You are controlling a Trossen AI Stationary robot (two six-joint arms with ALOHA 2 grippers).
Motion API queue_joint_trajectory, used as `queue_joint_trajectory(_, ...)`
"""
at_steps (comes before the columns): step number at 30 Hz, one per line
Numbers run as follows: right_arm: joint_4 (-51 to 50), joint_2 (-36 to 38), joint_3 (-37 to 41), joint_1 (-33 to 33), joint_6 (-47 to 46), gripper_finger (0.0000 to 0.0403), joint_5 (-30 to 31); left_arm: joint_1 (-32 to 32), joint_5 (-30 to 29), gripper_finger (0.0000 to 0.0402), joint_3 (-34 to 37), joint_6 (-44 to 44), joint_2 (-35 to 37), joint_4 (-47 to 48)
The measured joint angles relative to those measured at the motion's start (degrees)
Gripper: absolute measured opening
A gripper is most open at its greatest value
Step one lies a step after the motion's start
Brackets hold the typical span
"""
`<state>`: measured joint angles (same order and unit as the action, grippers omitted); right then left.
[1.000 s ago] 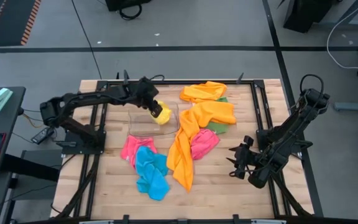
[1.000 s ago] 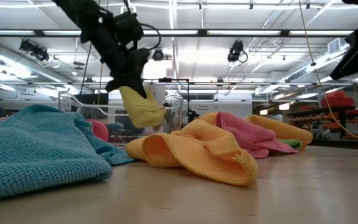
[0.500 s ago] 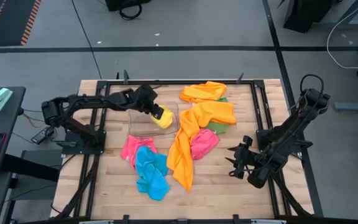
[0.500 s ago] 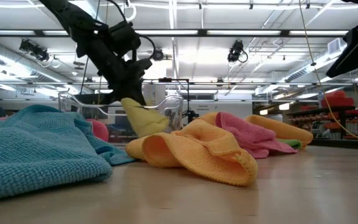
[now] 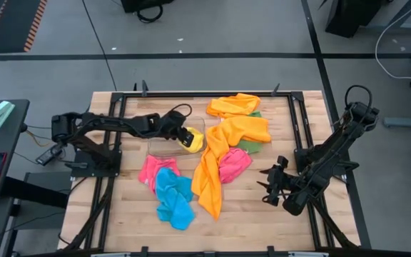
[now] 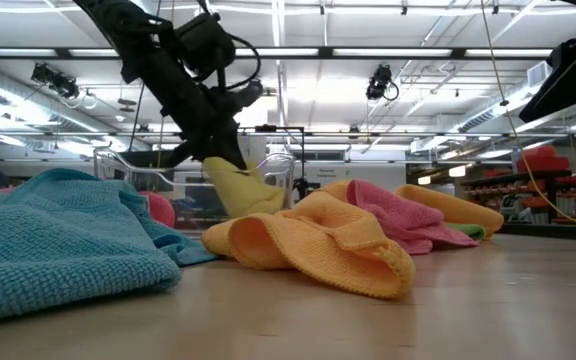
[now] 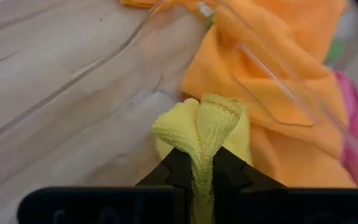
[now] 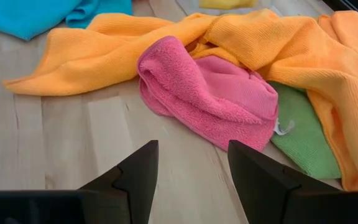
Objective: Fold microfiber towels
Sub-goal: Put the folded yellow microfiber cloth into the transparent bin
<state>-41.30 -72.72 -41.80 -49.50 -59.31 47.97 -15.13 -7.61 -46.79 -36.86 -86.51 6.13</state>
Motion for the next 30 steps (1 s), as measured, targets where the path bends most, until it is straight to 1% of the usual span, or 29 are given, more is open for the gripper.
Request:
queue_joint_trajectory(5, 0.9, 0.0, 0.0, 0.0, 0.8, 0.0202, -0.5, -0.6, -0.3, 0.0036, 0.0, 0.0, -4.3, -2.3)
queue_joint_trajectory(8, 0.8, 0.0, 0.0, 0.0, 0.9, 0.0202, -0.5, -0.8, -0.2, 0.0033, 0.0, 1.7, -5.5, -2.6)
queue_joint_trajectory(14, 0.9, 0.0, 0.0, 0.0, 0.9, 0.0202, -0.5, -0.6, -0.1, 0.0055, -0.1, 3.3, -5.9, -2.2)
queue_joint_trajectory(20, 1.0, 0.0, 0.0, 0.0, 0.9, 0.0202, -0.4, 1.1, 0.3, 0.0069, -0.1, 4.4, -5.9, -2.0)
queue_joint_trajectory(24, 1.0, 0.0, 0.0, 0.0, 0.9, 0.0202, -0.4, 1.9, 0.3, 0.0093, -0.1, 5.1, -5.9, -1.5)
queue_joint_trajectory(30, 1.0, 0.0, 0.0, 0.0, 0.9, 0.0202, -0.5, 2.1, 0.3, 0.0156, -0.1, 7.9, -5.7, 0.6)
